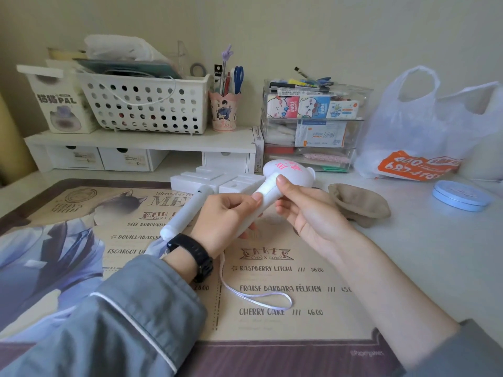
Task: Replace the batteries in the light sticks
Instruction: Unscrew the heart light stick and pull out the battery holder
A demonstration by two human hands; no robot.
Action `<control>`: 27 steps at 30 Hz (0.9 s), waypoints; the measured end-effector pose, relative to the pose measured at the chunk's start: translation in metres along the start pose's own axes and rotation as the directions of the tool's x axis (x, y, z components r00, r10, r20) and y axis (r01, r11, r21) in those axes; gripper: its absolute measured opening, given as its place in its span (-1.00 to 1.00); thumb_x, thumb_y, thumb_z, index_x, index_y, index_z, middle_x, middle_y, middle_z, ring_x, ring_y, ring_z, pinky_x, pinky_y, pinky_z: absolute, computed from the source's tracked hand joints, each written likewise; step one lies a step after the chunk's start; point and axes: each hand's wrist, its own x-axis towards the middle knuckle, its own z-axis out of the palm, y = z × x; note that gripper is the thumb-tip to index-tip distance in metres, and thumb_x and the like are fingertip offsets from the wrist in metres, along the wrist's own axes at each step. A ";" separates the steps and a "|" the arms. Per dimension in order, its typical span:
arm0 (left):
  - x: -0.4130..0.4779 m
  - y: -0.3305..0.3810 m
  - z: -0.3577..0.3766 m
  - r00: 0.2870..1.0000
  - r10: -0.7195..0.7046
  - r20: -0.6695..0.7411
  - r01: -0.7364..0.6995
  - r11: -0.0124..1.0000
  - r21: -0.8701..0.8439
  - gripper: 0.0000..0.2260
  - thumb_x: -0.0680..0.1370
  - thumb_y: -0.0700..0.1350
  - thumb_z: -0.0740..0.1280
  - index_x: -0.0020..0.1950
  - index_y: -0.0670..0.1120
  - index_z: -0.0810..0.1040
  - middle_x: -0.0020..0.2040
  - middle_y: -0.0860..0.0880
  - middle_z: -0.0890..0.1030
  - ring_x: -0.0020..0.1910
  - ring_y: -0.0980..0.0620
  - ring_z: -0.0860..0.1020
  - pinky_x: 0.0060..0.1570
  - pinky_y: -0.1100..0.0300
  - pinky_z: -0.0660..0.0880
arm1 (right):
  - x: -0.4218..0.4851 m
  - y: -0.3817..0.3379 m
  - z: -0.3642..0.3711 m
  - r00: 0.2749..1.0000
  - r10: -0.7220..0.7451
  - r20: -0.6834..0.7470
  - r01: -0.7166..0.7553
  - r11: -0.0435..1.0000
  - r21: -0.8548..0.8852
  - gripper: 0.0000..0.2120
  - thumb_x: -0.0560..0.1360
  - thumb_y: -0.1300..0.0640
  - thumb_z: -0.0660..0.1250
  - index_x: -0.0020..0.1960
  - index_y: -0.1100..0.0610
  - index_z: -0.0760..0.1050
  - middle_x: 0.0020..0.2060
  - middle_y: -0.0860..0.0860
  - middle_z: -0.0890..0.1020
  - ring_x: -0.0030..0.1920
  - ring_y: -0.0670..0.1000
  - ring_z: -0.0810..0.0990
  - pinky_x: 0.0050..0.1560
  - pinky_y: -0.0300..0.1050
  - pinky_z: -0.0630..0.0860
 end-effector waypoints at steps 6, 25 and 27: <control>-0.001 0.002 0.002 1.000 -0.022 -0.022 0.022 1.000 -0.007 -0.73 0.49 0.04 0.38 -0.23 -0.14 0.69 -0.31 -0.22 0.63 -0.34 -0.12 0.55 -0.34 0.18 0.51 | -0.002 -0.001 0.001 1.000 -0.017 -0.011 0.017 1.000 -0.005 -0.85 0.46 0.17 0.40 -0.12 0.28 0.62 -0.30 0.06 0.63 -0.36 -0.08 0.53 -0.30 -0.29 0.55; -0.001 0.001 -0.003 0.998 0.007 -0.055 -0.006 1.000 0.015 -0.61 0.44 0.13 0.38 -0.28 -0.21 0.66 -0.35 -0.31 0.60 -0.43 -0.09 0.46 -0.47 0.23 0.36 | 0.000 0.003 0.006 0.999 0.006 -0.037 -0.005 0.999 0.043 -0.83 0.48 0.19 0.38 -0.09 0.33 0.59 -0.28 0.10 0.59 -0.38 -0.07 0.53 -0.31 -0.28 0.56; 0.000 0.001 -0.003 0.999 -0.001 -0.050 0.001 1.000 0.006 -0.59 0.39 0.16 0.36 -0.30 -0.21 0.66 -0.30 -0.35 0.61 -0.43 -0.10 0.46 -0.46 0.22 0.35 | 0.001 0.003 0.006 0.999 0.003 -0.040 -0.001 0.999 0.039 -0.82 0.48 0.19 0.39 -0.10 0.34 0.59 -0.27 0.11 0.59 -0.38 -0.06 0.53 -0.31 -0.27 0.55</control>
